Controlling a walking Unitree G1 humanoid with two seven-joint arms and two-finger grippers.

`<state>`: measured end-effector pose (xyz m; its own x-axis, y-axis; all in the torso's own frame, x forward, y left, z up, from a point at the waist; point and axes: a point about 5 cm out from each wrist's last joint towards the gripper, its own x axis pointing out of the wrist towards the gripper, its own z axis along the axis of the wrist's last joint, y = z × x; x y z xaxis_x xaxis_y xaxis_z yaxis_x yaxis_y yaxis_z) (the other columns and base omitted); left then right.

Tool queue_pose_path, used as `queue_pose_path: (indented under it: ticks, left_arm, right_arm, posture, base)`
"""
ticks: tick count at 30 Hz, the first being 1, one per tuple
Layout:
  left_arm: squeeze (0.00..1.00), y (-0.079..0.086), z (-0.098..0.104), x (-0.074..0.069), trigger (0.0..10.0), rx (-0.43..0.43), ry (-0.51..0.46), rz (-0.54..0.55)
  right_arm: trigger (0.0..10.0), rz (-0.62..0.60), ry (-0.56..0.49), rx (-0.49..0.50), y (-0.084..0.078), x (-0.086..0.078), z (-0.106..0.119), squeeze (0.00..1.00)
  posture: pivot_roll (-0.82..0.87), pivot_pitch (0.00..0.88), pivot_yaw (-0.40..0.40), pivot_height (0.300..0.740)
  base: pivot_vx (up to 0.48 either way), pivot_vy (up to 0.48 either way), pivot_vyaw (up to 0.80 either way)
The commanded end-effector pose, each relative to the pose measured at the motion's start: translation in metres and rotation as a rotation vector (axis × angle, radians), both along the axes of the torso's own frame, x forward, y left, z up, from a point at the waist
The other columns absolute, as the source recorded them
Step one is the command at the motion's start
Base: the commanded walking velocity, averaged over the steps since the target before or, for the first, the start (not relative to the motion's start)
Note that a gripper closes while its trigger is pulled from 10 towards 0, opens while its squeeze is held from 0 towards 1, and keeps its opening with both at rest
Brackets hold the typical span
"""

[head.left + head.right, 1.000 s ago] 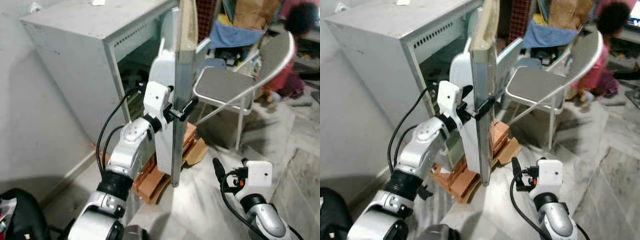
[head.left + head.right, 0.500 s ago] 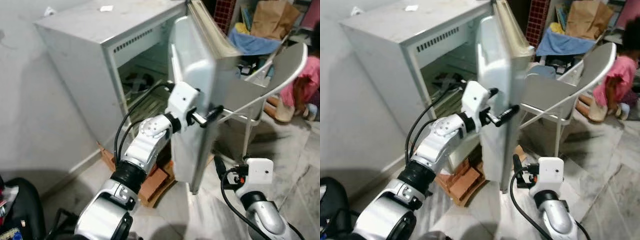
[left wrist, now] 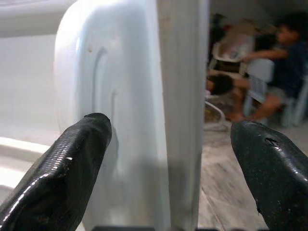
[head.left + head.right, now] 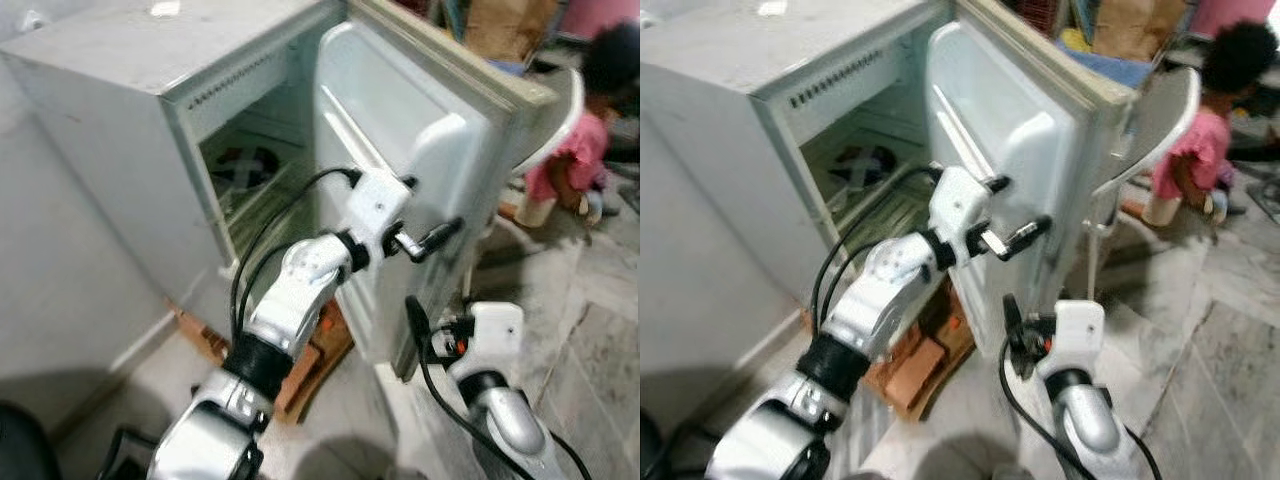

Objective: Restocking fridge

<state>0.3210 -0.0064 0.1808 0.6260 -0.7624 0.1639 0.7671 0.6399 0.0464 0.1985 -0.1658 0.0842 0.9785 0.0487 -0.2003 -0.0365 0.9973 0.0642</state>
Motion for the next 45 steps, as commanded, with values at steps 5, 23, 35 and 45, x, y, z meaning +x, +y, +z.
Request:
queue_pose_path:
  ticks: [5, 23, 35, 45]
  left_arm:
    - [0.0, 0.067, -0.007, -0.002, 10.0, -0.011, 0.023, 0.256]
    - [0.0, 0.014, 0.001, 0.004, 10.0, 0.07, 0.003, 0.084]
    - [0.0, -0.103, 0.076, -0.052, 10.0, -0.133, -0.101, -0.404]
    - [0.0, -0.005, 0.064, -0.003, 10.0, -0.166, -0.08, -0.056]
  right_arm:
    - [10.0, -0.004, 0.009, -0.003, -0.005, 0.003, -0.002, 0.0]
    - [10.0, 0.001, -0.005, -0.02, -0.004, 0.008, -0.001, 0.0]
    - [10.0, -0.013, 0.007, -0.028, -0.002, 0.007, -0.005, 0.0]
    - [10.0, -0.005, 0.016, -0.006, 0.0, 0.008, -0.008, 0.0]
  posture:
    - [0.03, 0.048, 0.019, 0.74]
    - [0.0, 0.035, 0.02, 0.74]
    - [-0.03, 0.022, 0.042, 0.74]
    - [0.0, 0.026, 0.036, 0.74]
  base:
    - [0.0, 0.0, -0.8]
    - [0.0, 0.0, -0.12]
    - [0.0, 0.0, 0.0]
    - [0.0, 0.0, 0.0]
